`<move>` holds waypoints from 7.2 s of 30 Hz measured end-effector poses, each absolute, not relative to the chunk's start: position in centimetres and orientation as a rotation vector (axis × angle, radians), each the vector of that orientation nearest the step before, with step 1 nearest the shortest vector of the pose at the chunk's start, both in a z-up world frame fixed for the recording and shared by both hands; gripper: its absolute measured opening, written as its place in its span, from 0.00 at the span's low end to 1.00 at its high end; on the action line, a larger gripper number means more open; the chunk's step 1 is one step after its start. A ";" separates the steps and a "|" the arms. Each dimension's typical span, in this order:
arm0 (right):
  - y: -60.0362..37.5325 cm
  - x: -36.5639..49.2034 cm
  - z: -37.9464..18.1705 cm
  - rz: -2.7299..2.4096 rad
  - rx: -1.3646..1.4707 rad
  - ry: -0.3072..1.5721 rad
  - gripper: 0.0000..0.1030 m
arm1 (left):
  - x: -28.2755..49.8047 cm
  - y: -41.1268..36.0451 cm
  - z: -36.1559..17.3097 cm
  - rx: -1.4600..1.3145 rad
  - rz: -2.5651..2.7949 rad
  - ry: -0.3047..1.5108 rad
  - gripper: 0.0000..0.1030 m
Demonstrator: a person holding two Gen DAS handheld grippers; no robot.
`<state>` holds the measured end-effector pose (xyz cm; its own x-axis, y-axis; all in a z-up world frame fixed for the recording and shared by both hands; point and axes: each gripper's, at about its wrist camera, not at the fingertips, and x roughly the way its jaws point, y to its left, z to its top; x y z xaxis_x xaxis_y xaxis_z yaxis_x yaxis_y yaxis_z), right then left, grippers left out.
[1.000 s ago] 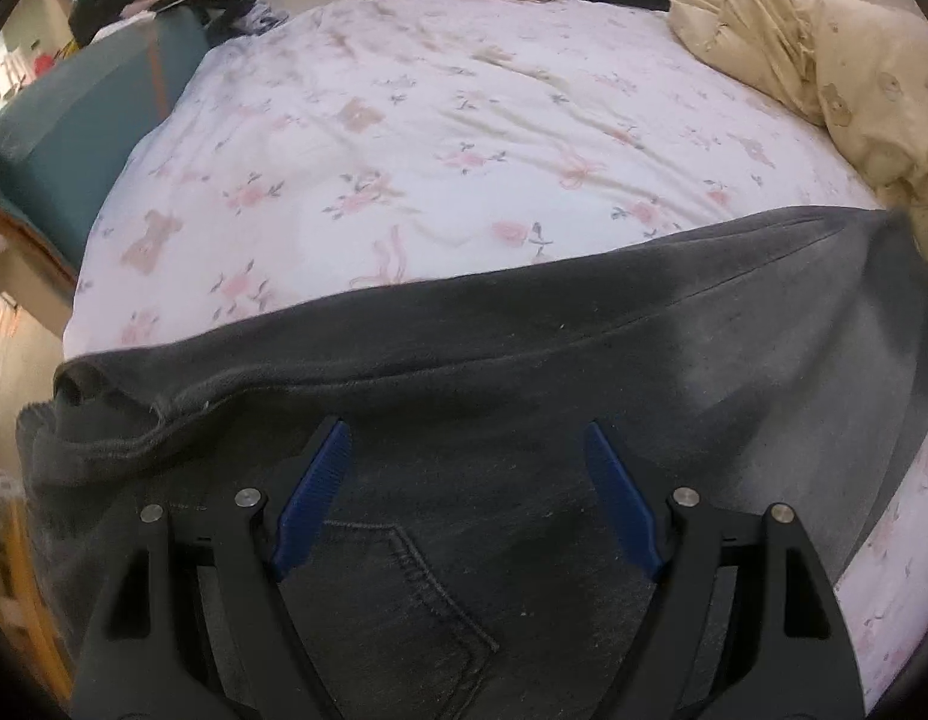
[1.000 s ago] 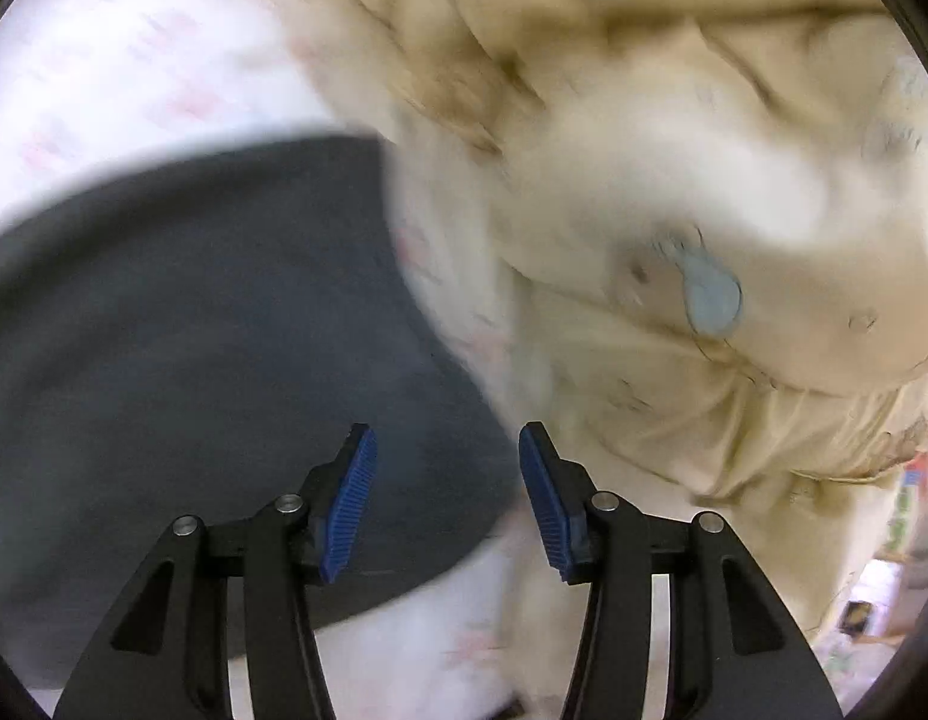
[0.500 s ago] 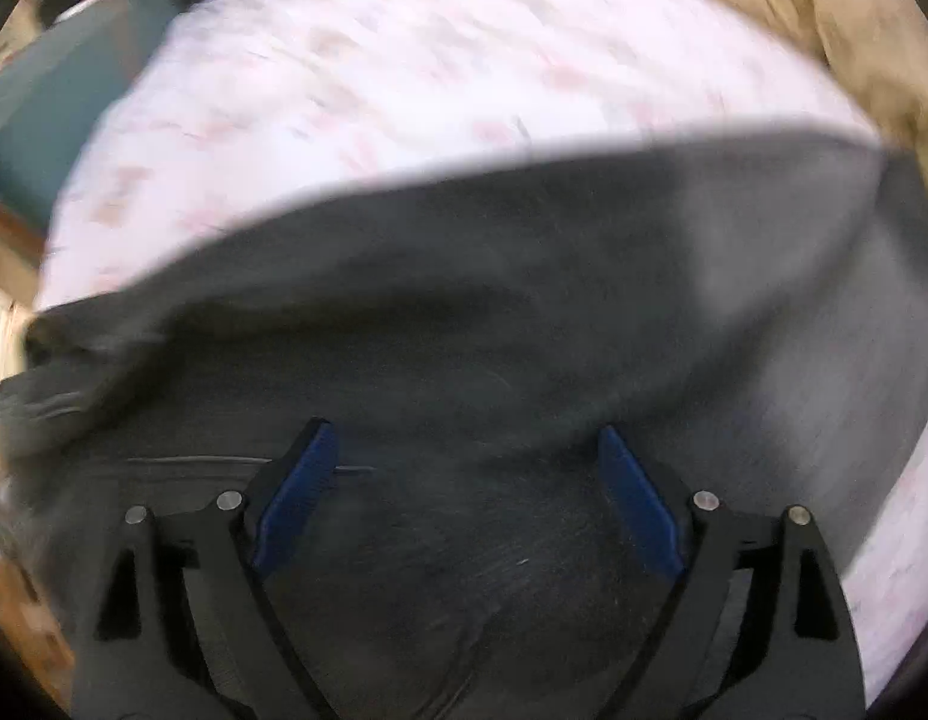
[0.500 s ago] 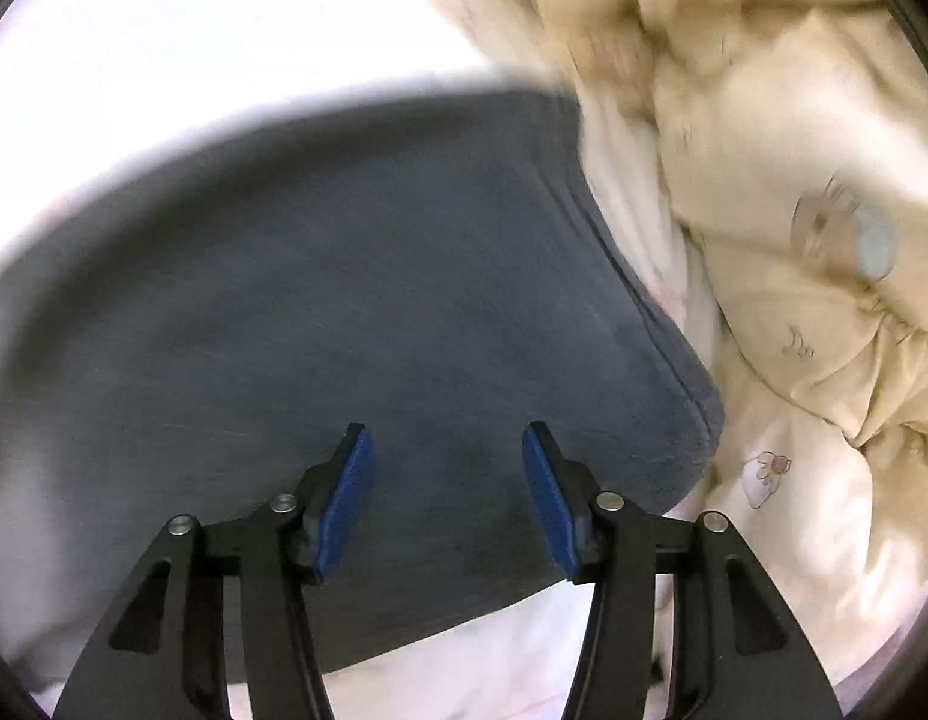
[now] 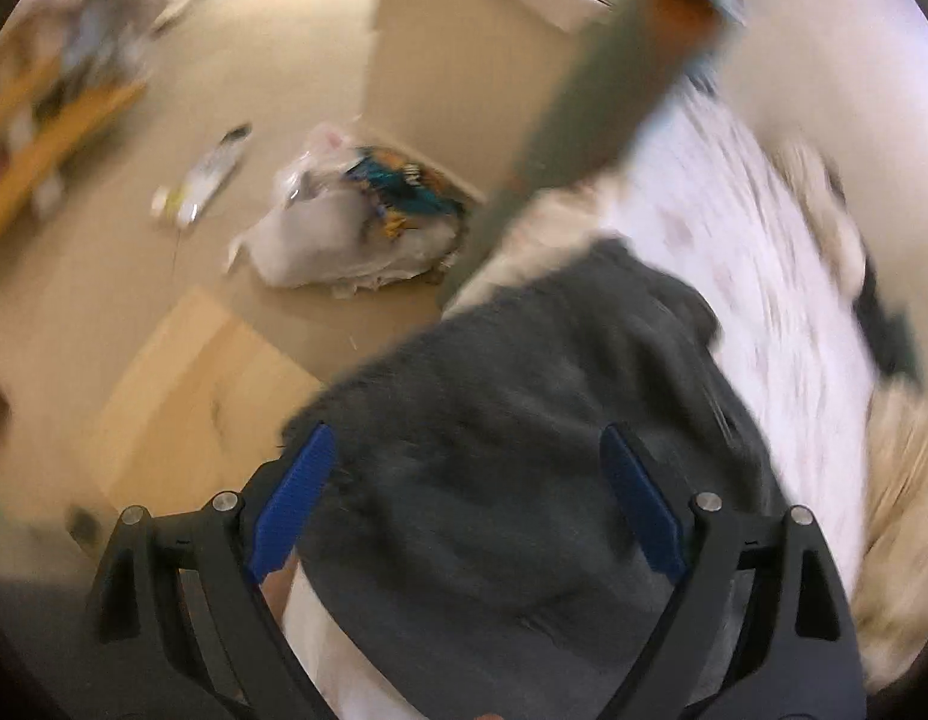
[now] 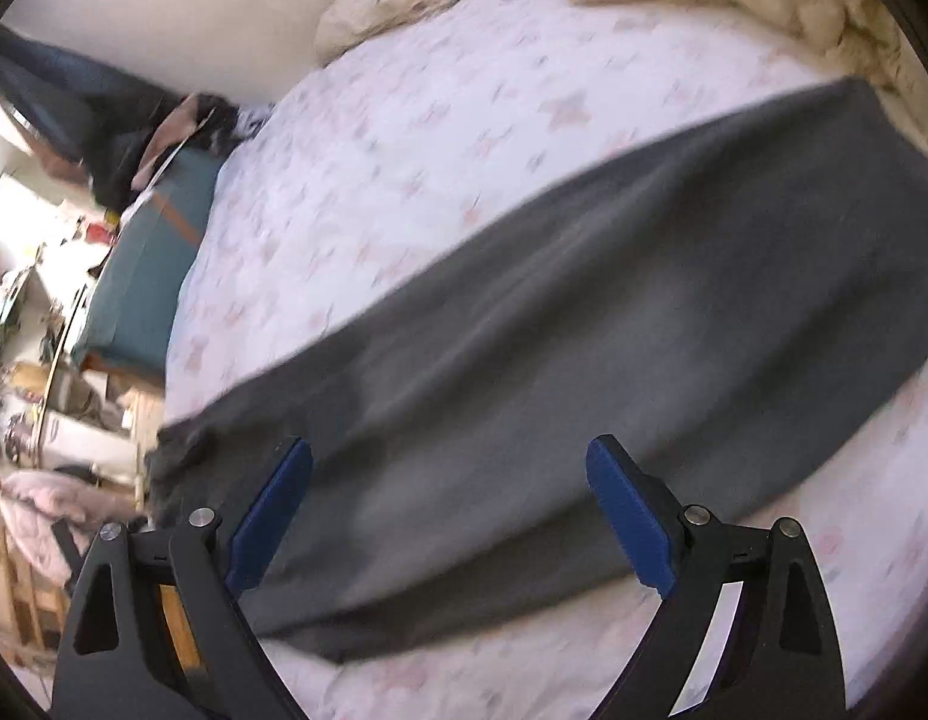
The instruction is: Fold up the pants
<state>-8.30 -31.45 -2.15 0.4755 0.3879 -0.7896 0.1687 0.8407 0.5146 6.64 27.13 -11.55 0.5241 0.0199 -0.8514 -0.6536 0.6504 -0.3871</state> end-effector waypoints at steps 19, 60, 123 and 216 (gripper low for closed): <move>-30.6 -9.6 -5.6 0.111 0.514 1.181 0.92 | 7.3 27.8 -19.5 -1.110 0.306 0.894 0.52; -43.9 -11.6 0.1 -0.050 0.871 0.926 0.92 | 12.7 -18.1 -9.7 0.124 -0.349 1.142 0.47; -25.0 -0.8 -1.5 0.384 0.228 1.241 0.08 | 10.5 7.5 -5.1 -0.519 0.028 1.082 0.73; -29.9 -4.7 -3.7 0.257 0.711 1.227 0.09 | 24.4 1.9 -11.1 -0.369 -0.330 1.294 0.83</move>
<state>-4.71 -29.92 -3.67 0.3412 0.5428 -0.7674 0.1888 0.7602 0.6217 24.42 1.92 -11.11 0.2420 -0.4371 -0.8663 0.0308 0.8958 -0.4434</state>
